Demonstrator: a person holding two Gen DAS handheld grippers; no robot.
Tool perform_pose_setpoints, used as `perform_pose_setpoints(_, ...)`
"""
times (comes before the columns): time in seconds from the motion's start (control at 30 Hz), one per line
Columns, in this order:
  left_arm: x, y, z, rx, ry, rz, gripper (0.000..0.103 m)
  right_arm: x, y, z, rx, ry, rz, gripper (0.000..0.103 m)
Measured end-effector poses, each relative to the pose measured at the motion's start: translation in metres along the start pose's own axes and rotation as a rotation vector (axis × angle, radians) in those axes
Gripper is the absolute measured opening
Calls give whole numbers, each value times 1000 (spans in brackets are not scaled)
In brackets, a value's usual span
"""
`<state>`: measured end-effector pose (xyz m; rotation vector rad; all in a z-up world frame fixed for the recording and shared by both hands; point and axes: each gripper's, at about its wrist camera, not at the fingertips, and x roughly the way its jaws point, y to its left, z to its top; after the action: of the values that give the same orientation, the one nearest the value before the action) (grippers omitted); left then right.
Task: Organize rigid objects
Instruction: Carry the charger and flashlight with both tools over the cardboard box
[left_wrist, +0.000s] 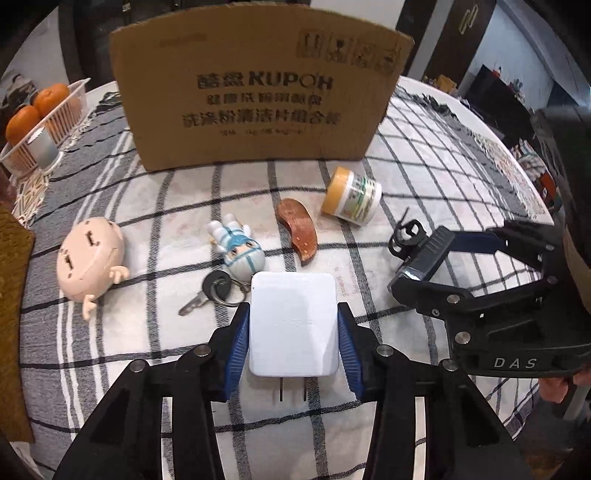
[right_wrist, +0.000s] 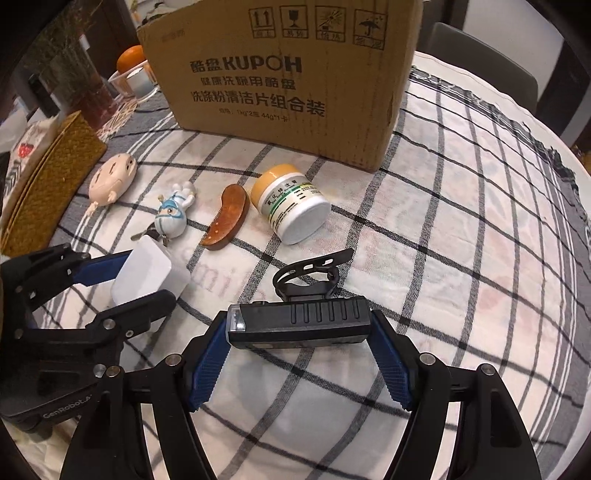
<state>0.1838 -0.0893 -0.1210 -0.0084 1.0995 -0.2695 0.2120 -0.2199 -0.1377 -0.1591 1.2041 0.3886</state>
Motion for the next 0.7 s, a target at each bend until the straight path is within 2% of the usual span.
perform_pose_setpoints(0.27, -26, 11, 13, -14, -84, 26, 44, -21, 9, 10, 45, -46, -13, 74)
perform_pose_setpoints(0.7, -63, 30, 42, -18, -208, 76, 44, -52, 18, 37, 107, -170, -58, 74)
